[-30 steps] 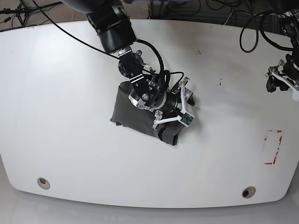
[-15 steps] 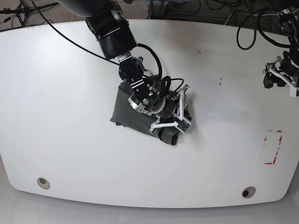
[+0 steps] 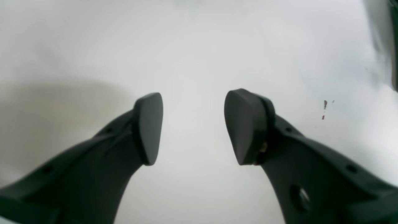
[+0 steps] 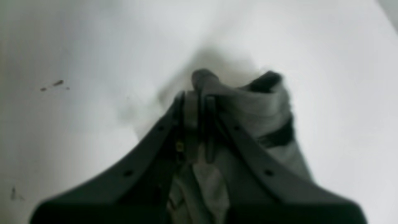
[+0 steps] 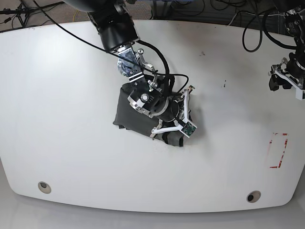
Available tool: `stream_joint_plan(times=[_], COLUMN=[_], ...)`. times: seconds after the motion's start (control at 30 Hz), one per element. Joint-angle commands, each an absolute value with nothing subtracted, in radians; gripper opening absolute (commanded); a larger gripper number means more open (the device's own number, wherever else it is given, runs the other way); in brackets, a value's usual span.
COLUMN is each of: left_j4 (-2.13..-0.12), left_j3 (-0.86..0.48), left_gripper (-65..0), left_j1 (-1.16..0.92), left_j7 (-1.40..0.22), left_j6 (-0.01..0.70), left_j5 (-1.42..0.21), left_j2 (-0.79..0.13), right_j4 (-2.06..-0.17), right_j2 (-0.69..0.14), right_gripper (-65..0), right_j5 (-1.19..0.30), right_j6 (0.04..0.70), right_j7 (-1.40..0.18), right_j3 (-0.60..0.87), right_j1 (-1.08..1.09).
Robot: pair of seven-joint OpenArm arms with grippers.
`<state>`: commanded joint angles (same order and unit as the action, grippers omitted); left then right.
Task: Fold the T-shirt properly
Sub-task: 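Fold the bundle over with the right gripper and press it down, then bring the left gripper in and grasp the bundle's edge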
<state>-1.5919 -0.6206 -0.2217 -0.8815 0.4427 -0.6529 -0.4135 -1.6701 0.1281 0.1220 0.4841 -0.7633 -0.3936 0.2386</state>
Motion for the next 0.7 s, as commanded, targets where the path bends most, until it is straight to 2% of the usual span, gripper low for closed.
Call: stream_joint_plan(times=[0.3, 0.7], left_j4=[-1.592, -1.592], left_j3=[-0.616, -0.616], left_gripper=[-31.8, -31.8], left_j1=[-0.222, -0.222], left_j7=[-0.881, -0.881], left_j6=[0.443, 0.443], left_j5=[-0.651, -0.65], left_j2=[-0.412, -0.412], right_j4=[-1.785, -1.788], right_j2=[0.116, 0.122], right_gripper=[-65.0, -64.8], right_j5=[0.119, 0.117], right_j6=[0.562, 0.564], right_j7=[-0.842, -0.842], right_j3=[-0.398, -0.406], right_j1=[0.174, 0.113])
